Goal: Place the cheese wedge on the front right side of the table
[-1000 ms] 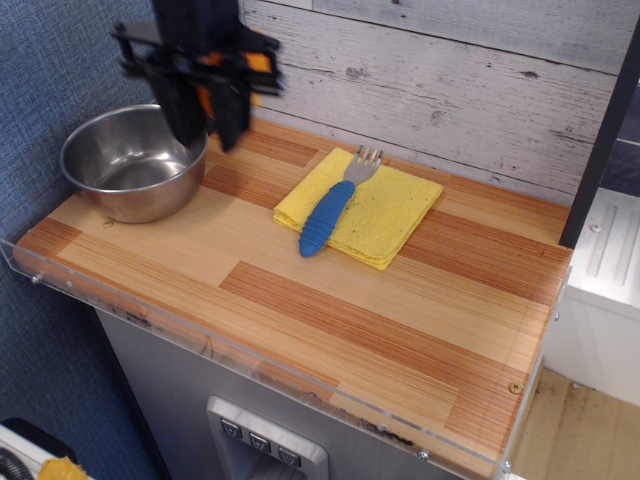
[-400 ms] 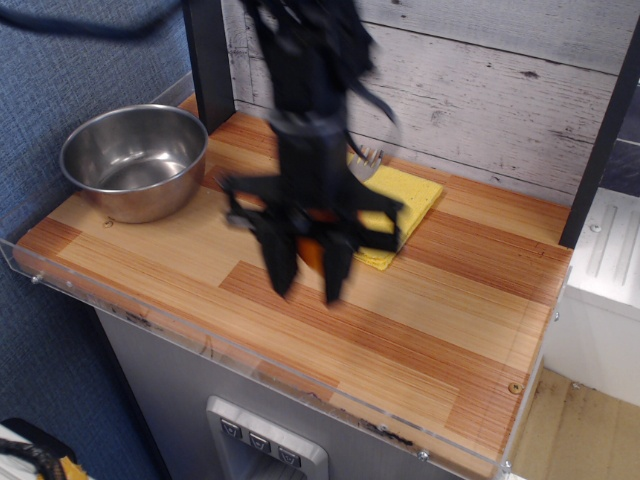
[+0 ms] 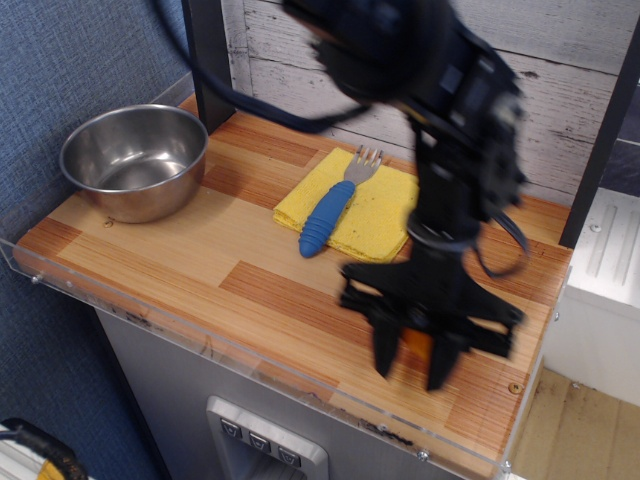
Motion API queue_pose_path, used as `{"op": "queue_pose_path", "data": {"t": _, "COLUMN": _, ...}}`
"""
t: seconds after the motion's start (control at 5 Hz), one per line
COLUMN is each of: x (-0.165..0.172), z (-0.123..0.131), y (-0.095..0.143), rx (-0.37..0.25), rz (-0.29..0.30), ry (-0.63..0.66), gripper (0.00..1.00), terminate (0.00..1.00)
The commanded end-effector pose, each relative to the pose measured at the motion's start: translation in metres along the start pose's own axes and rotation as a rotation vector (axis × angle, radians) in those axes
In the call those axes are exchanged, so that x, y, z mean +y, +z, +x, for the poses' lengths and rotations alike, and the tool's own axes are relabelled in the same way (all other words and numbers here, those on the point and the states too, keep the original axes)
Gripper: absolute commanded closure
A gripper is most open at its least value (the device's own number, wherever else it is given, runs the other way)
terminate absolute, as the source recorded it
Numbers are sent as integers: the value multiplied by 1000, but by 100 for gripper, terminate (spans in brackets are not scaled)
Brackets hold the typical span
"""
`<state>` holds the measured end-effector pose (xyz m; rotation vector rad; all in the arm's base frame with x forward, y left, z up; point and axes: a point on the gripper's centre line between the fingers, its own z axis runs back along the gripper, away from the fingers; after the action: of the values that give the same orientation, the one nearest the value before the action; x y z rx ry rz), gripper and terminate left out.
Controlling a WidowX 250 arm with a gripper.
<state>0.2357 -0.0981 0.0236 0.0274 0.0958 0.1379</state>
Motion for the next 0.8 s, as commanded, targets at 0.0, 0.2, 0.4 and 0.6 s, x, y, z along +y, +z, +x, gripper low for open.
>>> {"op": "queue_pose_path", "data": {"t": 0.0, "x": -13, "z": 11, "y": 5, "rx": -128, "rz": -48, "ry": 127, "gripper": 100, "terminate": 0}}
{"op": "queue_pose_path", "data": {"t": 0.2, "x": -17, "z": 13, "y": 4, "rx": -155, "rz": -69, "ry": 211, "gripper": 100, "terminate": 0}}
{"op": "queue_pose_path", "data": {"t": 0.4, "x": -18, "z": 13, "y": 5, "rx": -149, "rz": -68, "ry": 235, "gripper": 100, "terminate": 0}}
{"op": "queue_pose_path", "data": {"t": 0.6, "x": -17, "z": 12, "y": 5, "rx": -131, "rz": -57, "ry": 213, "gripper": 100, "terminate": 0}}
